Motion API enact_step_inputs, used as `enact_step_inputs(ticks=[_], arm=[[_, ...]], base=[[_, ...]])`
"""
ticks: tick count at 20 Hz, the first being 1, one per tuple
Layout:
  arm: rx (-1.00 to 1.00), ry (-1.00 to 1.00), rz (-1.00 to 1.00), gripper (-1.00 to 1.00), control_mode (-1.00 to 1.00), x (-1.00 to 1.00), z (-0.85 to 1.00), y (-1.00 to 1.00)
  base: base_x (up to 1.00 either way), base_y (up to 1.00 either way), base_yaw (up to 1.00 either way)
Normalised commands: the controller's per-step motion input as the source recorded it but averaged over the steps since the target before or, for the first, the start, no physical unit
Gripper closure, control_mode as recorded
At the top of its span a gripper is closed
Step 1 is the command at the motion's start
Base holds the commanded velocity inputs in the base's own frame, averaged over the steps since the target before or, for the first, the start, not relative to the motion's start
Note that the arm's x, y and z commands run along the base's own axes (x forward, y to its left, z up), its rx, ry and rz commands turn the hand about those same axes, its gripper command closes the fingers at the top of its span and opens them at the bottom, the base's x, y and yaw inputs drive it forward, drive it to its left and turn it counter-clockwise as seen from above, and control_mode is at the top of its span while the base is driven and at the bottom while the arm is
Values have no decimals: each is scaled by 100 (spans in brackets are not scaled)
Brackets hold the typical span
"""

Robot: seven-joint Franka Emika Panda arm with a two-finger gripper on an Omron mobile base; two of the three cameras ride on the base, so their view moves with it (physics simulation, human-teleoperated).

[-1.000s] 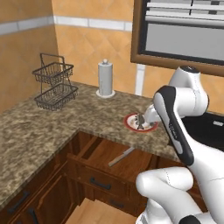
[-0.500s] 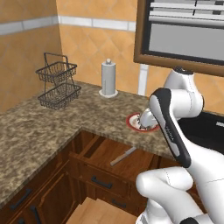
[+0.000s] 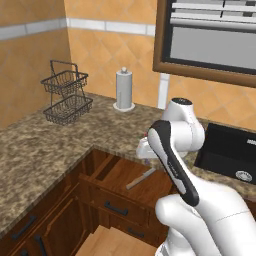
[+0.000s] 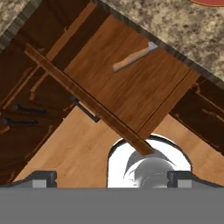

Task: Pick up the knife from the drawer and place it on the cutting board. Then place the meat from the plate to the cutting board.

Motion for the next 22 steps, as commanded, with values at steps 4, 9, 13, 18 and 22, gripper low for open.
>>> enact_step_inputs(ticks=[4, 9, 13, 18, 22], arm=[[5, 0, -27, -100, -100, 26, -58, 5], [1, 0, -26, -100, -100, 27, -66, 4], [1, 0, -28, -100, -100, 26, -49, 6], [5, 2, -16, -100, -100, 26, -43, 0], [0, 2, -4, -100, -100, 23, -36, 0]], base=[[0, 0, 0], [0, 0, 0], [0, 0, 0], [0, 0, 0], [0, 0, 0]])
